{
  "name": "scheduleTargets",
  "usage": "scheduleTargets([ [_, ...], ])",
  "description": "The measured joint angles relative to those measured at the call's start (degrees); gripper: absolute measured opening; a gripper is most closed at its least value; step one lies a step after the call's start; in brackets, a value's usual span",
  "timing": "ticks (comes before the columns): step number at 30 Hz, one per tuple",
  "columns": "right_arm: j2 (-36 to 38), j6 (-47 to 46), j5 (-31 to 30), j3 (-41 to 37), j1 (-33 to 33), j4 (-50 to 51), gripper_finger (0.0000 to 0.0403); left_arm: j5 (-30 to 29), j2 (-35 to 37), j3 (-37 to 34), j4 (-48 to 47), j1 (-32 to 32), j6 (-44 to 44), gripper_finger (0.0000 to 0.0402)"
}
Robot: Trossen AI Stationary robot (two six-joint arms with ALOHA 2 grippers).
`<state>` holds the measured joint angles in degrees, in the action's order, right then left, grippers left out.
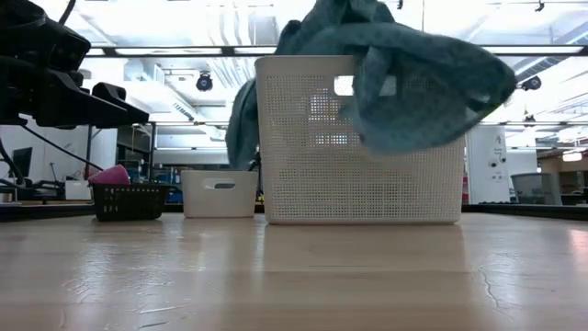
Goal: Pick & Place Medicine items
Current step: Put the blue patient gown into the white laundry bin
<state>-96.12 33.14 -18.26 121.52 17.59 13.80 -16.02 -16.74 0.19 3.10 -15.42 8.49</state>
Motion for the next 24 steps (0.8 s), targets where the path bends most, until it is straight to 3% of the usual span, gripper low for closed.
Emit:
scheduleTargets([
  [12,-5.69,-16.34,-3.36,-0.47,3.0,28.6,0.0028,0.0,0.01,0.0,0.01,0.0,0.0,0.0236],
  [19,-9.36,-29.63,-3.41,-0.69,4.58,50.33,0.0028,0.01,0.01,0.0,-0.01,0.01,0.0,0.0236],
  [24,-12.43,-33.14,-1.98,-2.18,4.89,54.7,0.0029,0.01,0.03,0.0,0.0,0.0,0.0,0.0236],
])
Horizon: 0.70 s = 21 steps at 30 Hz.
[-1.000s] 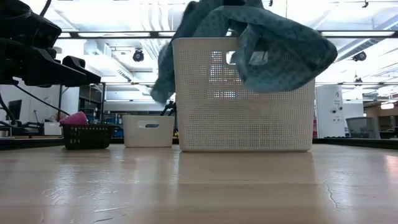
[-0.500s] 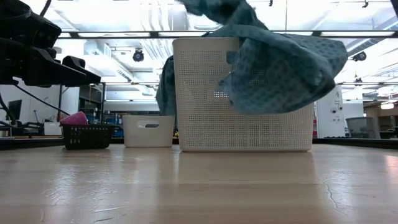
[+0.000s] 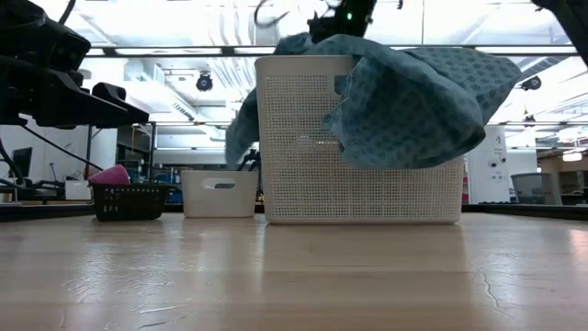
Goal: Pick & Place Medicine items
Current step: Put the blue patient gown into the white laundry bin
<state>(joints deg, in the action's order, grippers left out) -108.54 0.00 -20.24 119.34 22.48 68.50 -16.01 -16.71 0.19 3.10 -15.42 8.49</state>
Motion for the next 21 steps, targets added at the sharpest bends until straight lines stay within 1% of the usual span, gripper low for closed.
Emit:
scheduleTargets([
  [5,-3.65,-2.0,3.74,-2.34,0.58,2.92,0.0029,-0.02,0.0,0.0,0.02,0.02,0.0,0.0236],
  [10,-7.5,-5.01,4.55,-2.42,0.39,6.75,0.0029,-0.01,0.0,0.0,-0.01,0.02,0.0,0.0236],
  [13,-9.52,-6.86,6.32,-2.56,0.48,8.82,0.0029,-0.01,0.0,0.0,0.01,0.01,0.0,0.0236],
  [17,-10.48,-7.58,7.07,-2.59,0.46,10.8,0.0029,0.0,0.0,0.0,-0.01,0.0,0.0,0.0236],
  [21,-10.87,-9.29,7.48,-2.8,0.44,10.68,0.0029,-0.01,0.0,0.0,-0.01,0.01,0.0,0.0236],
])
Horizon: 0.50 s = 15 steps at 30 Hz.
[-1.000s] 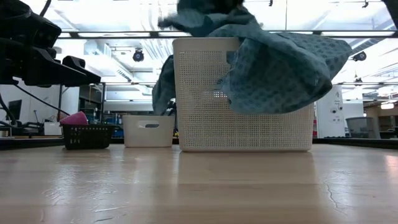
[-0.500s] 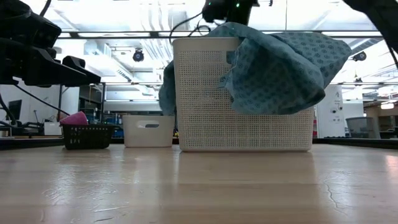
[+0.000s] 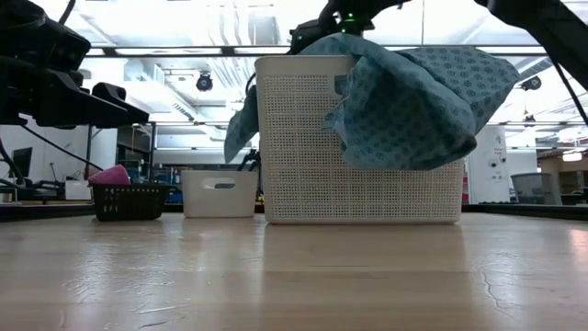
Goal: Pick & Place Medicine items
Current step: Put the blue patient gown into the white laundry bin
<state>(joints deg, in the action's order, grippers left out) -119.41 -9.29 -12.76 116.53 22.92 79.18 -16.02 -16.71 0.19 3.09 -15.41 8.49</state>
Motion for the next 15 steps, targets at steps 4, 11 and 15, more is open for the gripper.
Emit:
scheduleTargets([
  [4,-0.09,-0.38,2.85,-0.09,-0.07,-0.15,0.0029,0.01,0.0,0.0,0.02,0.01,0.0,0.0236],
  [11,-0.09,-1.49,3.79,-1.84,-0.16,-0.95,0.0032,0.01,0.0,0.0,0.01,0.01,0.0,0.0236],
  [15,-0.09,-5.52,3.54,-3.86,-0.15,-2.06,0.0063,0.01,0.0,0.0,0.02,0.0,0.0,0.0236],
])
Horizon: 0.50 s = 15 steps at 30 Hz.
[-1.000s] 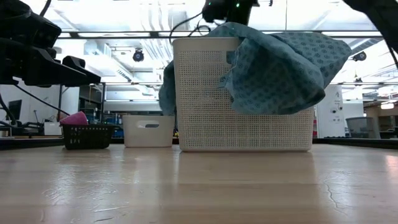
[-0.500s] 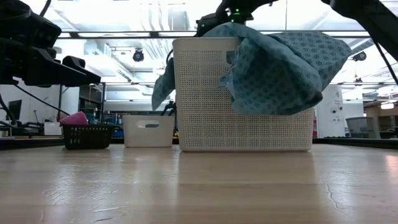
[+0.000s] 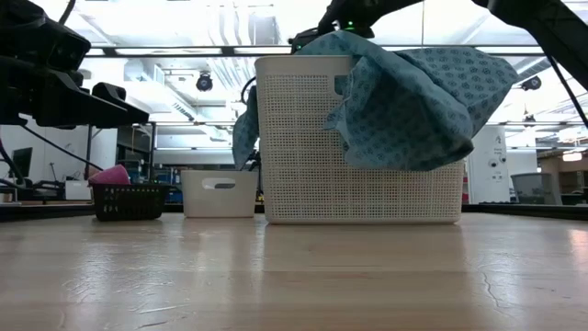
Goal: Pick & Place Medicine items
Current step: Put the blue patient gown into the white laundry bin
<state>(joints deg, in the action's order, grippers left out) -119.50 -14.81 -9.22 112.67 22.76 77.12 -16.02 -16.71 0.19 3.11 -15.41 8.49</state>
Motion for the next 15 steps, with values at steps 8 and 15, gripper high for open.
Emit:
scheduleTargets([
  [8,0.02,-0.63,-1.24,-0.93,0.02,-0.81,0.0173,0.0,0.0,0.0,-0.01,0.01,0.0,0.0236],
  [15,0.88,1.78,-1.77,0.38,-0.14,-0.93,0.0228,-0.01,0.0,0.0,-0.01,0.01,0.0,0.0236],
])
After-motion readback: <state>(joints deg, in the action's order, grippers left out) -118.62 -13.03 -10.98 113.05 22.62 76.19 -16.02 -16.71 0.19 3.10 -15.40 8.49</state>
